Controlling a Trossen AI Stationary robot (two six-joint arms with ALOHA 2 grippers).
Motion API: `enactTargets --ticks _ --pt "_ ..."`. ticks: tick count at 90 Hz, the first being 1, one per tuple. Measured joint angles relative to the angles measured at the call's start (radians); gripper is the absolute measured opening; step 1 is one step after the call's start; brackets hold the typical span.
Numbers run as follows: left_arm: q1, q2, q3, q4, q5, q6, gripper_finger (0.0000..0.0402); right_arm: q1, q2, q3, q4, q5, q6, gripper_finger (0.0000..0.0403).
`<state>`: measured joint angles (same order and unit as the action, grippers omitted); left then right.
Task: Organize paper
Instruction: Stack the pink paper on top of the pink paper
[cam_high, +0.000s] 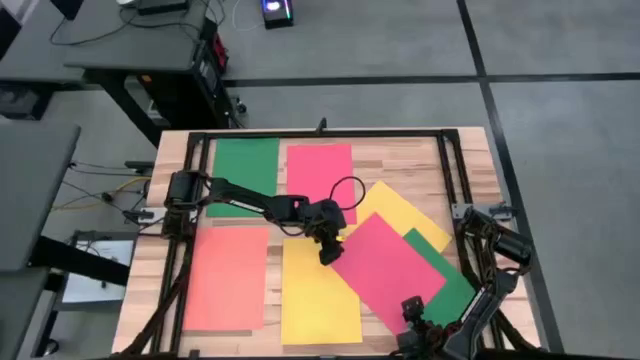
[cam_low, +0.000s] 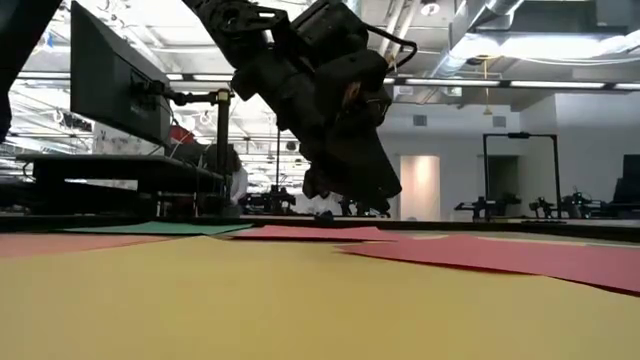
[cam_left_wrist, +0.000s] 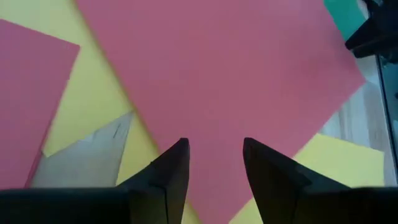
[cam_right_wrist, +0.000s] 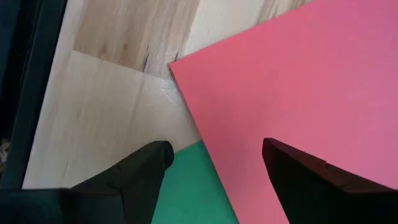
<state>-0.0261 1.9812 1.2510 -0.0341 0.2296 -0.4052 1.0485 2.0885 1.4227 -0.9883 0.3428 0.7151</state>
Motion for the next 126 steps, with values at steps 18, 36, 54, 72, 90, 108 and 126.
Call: enactTargets --ticks 18,36,54,72,90,108,126 --pt "0.0 0.015 0.0 0.003 -0.001 0.0 0.0134 0.0 0.001 -0.001 -0.017 0.0 0.029 0.026" --pt "0.0 0.072 -0.001 -0.009 0.012 -0.011 0.0134 -0.004 0.002 -0.003 -0.019 0.012 0.028 0.026" --pt "0.0 0.082 0.001 -0.008 0.03 -0.023 0.0134 -0.015 0.003 -0.003 -0.026 0.024 0.017 0.026" --pt "0.0 0.081 0.001 -0.002 0.03 -0.025 0.0134 -0.02 0.004 -0.002 -0.044 0.041 0.021 0.026" --pt "0.0 0.081 0.001 -0.004 0.03 -0.025 0.0134 -0.025 0.012 0.042 -0.132 0.062 0.065 0.026" --pt "0.0 0.081 0.001 -0.005 0.03 -0.025 0.0134 -0.025 0.012 0.079 -0.188 0.09 0.101 0.026" --pt "0.0 0.081 0.001 -0.005 0.03 -0.02 0.0134 -0.024 0.01 0.082 -0.203 0.09 0.134 0.026"
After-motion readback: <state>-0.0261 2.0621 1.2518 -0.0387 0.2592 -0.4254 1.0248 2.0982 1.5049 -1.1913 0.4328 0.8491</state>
